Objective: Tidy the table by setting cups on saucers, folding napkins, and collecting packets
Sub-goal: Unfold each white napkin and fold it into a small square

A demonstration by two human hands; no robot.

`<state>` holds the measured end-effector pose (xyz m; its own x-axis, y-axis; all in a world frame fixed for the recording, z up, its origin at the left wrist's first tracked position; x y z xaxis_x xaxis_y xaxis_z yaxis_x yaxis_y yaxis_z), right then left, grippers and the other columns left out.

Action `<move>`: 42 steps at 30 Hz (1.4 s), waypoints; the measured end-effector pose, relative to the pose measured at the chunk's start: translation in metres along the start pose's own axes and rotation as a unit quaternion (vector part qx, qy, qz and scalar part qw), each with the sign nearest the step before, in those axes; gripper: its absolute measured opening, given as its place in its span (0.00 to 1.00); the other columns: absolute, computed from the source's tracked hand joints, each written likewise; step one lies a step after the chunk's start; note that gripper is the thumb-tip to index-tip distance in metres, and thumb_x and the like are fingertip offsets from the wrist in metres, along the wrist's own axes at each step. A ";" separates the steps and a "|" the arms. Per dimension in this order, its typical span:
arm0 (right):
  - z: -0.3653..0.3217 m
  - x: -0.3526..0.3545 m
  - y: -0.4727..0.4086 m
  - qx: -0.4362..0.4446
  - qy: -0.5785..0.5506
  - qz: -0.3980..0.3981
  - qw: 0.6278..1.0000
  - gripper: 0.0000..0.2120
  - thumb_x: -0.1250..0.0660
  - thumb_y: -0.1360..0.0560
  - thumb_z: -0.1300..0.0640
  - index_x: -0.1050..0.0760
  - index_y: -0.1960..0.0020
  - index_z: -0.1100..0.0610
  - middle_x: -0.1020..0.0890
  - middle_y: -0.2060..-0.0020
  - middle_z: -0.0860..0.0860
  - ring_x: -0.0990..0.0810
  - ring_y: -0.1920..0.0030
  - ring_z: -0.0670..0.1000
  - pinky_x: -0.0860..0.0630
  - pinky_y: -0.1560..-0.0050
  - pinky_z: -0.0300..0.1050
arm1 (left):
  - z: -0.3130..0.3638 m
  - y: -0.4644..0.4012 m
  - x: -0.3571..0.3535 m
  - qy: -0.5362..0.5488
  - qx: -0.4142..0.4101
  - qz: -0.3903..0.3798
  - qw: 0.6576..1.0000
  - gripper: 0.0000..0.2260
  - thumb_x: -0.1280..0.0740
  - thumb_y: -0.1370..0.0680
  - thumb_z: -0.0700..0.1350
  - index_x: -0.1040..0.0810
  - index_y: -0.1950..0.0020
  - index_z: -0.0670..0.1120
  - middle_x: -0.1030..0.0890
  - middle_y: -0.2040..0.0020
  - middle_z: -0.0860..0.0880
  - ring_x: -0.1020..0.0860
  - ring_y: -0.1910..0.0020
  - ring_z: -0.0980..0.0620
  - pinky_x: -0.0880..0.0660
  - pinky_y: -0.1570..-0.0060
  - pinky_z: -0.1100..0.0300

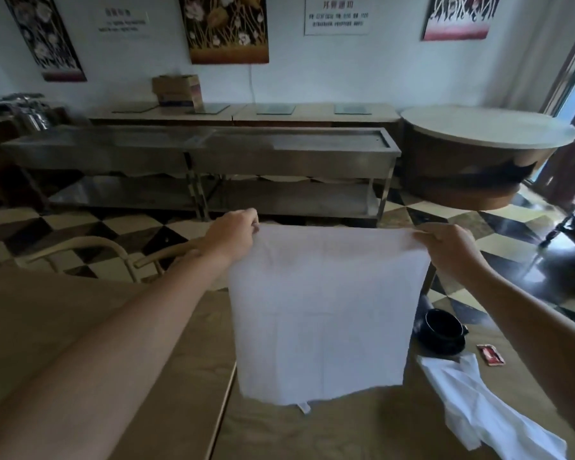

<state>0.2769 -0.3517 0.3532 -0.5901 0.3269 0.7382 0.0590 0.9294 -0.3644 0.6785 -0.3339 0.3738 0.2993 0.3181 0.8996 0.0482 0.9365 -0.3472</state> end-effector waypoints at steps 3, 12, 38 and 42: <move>-0.012 0.005 0.001 0.009 0.007 0.050 0.999 0.10 0.34 0.20 0.57 0.14 0.45 0.57 0.13 0.51 0.57 0.22 0.55 0.52 0.27 0.51 0.45 | 0.000 -0.008 0.016 0.003 -0.058 0.080 0.995 0.06 0.38 0.21 0.37 0.27 0.57 0.44 0.20 0.58 0.45 0.24 0.58 0.43 0.30 0.64 0.53; 0.006 -0.035 0.104 0.012 0.048 0.014 0.999 0.05 0.30 0.23 0.60 0.15 0.51 0.55 0.15 0.53 0.52 0.19 0.53 0.53 0.25 0.52 0.47 | -0.032 0.069 -0.032 0.019 -0.124 0.086 0.988 0.08 0.36 0.25 0.32 0.20 0.53 0.43 0.19 0.58 0.47 0.23 0.57 0.46 0.25 0.61 0.50; 0.130 -0.175 0.417 -0.272 0.050 -0.234 0.932 0.04 0.27 0.25 0.60 0.15 0.53 0.52 0.23 0.55 0.45 0.22 0.58 0.48 0.30 0.58 0.43 | -0.106 0.371 -0.205 0.161 0.117 -0.228 0.953 0.07 0.31 0.27 0.29 0.18 0.57 0.40 0.23 0.60 0.49 0.24 0.55 0.47 0.27 0.55 0.55; 0.125 -0.172 0.386 -0.285 -0.002 -0.190 0.940 0.06 0.27 0.25 0.61 0.17 0.53 0.50 0.18 0.58 0.42 0.20 0.58 0.39 0.28 0.60 0.34 | -0.128 0.340 -0.207 0.202 0.195 -0.186 0.942 0.07 0.29 0.24 0.35 0.16 0.51 0.45 0.24 0.56 0.48 0.22 0.59 0.53 0.29 0.55 0.63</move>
<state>0.3004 -0.0709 0.0141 -0.6587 -0.0465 0.7510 0.2642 0.9202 0.2887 0.7545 -0.1000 0.0355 0.6733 -0.0506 0.7376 -0.1079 0.9802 0.1658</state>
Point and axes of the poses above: each hand's wrist, its own y-axis away from the middle knuckle, its own x-axis out of the back of the hand, z = x × y, the point moved 6 cm from there along -y, towards the middle knuckle
